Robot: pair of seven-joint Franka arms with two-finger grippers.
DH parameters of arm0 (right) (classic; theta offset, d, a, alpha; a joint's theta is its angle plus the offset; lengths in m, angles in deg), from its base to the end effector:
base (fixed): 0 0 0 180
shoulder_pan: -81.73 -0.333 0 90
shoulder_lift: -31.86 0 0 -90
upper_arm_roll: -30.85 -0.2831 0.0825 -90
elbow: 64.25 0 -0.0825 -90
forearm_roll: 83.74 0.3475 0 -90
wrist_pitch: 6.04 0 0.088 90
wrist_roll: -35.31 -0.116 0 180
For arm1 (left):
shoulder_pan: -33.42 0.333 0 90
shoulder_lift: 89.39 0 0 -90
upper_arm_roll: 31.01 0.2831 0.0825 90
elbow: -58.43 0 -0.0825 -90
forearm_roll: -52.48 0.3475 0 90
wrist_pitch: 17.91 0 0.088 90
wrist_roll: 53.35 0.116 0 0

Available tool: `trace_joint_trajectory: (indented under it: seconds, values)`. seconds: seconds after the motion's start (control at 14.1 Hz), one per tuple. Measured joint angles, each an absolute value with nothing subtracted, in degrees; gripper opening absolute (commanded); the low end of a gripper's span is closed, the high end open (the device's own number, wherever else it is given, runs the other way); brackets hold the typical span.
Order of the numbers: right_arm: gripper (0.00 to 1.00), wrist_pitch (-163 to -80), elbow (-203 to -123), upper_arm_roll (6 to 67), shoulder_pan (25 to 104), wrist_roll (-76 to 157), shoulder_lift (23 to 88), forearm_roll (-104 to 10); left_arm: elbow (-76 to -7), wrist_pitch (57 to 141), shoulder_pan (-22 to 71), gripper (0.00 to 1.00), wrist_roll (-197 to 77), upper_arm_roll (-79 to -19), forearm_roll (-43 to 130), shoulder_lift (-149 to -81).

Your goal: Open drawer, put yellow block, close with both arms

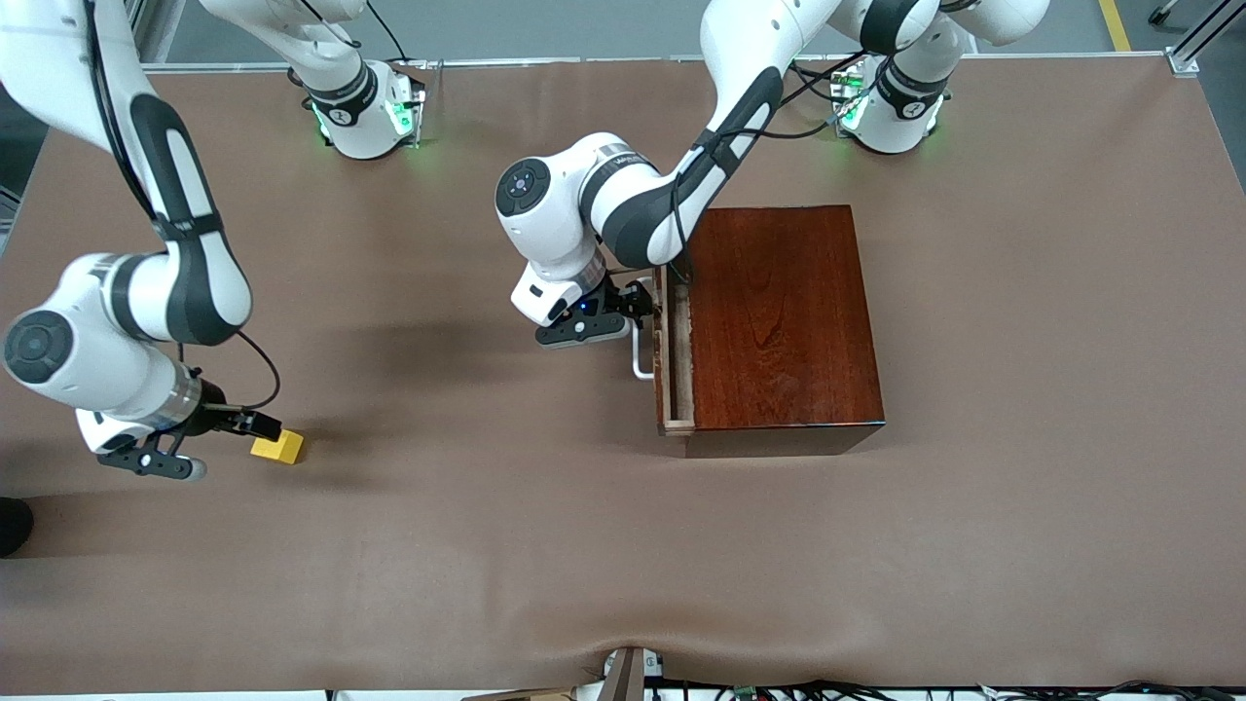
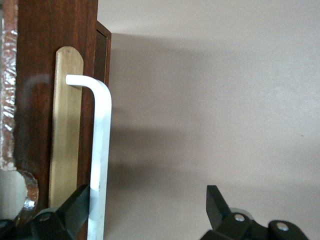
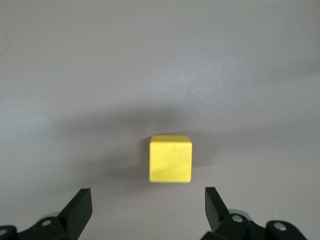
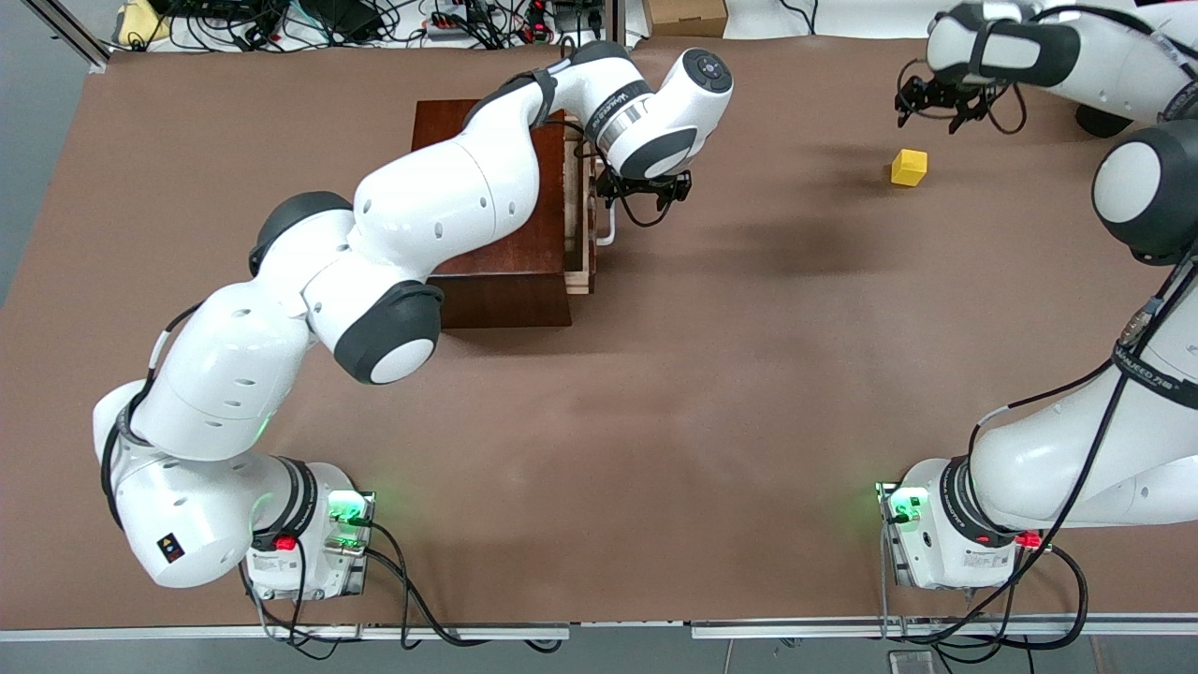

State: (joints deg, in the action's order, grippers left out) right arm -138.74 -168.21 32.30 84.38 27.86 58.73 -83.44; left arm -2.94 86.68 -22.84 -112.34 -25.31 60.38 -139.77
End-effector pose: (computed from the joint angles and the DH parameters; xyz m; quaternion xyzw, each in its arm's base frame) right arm 0.6087 -0.0425 0.2705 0.9948 -0.1009 0.0165 0.0033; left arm 0.4367 -0.5439 0.2754 -0.9920 -0.0361 -0.0509 0.1094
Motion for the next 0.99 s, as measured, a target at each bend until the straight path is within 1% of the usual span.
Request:
trace_joint_trajectory:
  seconds: [0.64, 0.78, 0.85, 0.92, 0.99]
  values:
    - [1.00, -145.2, -168.8, 32.3, 85.1, 27.8, 65.3, -83.4, -3.0, 89.3, -22.8, 1.00, -116.6, -25.9, 60.5, -139.8]
    - [1.00, -147.2, -168.8, 32.3, 85.1, 27.8, 67.0, -83.4, -3.0, 91.5, -22.8, 1.00, -118.9, -26.1, 59.9, -139.8]
    - [0.91, -147.9, -168.8, 32.3, 85.1, 27.8, 67.8, -83.4, -3.1, 93.0, -22.8, 1.00, -120.3, -26.2, 59.4, -139.8]
    - [0.32, -148.3, -168.8, 32.3, 85.1, 27.8, 68.5, -83.4, -3.1, 94.2, -22.8, 1.00, -121.3, -26.4, 59.1, -139.8]
    - [0.00, -148.3, -168.8, 32.3, 85.2, 27.8, 68.9, -83.4, -3.2, 94.5, -22.8, 1.00, -122.0, -26.4, 59.1, -139.9]
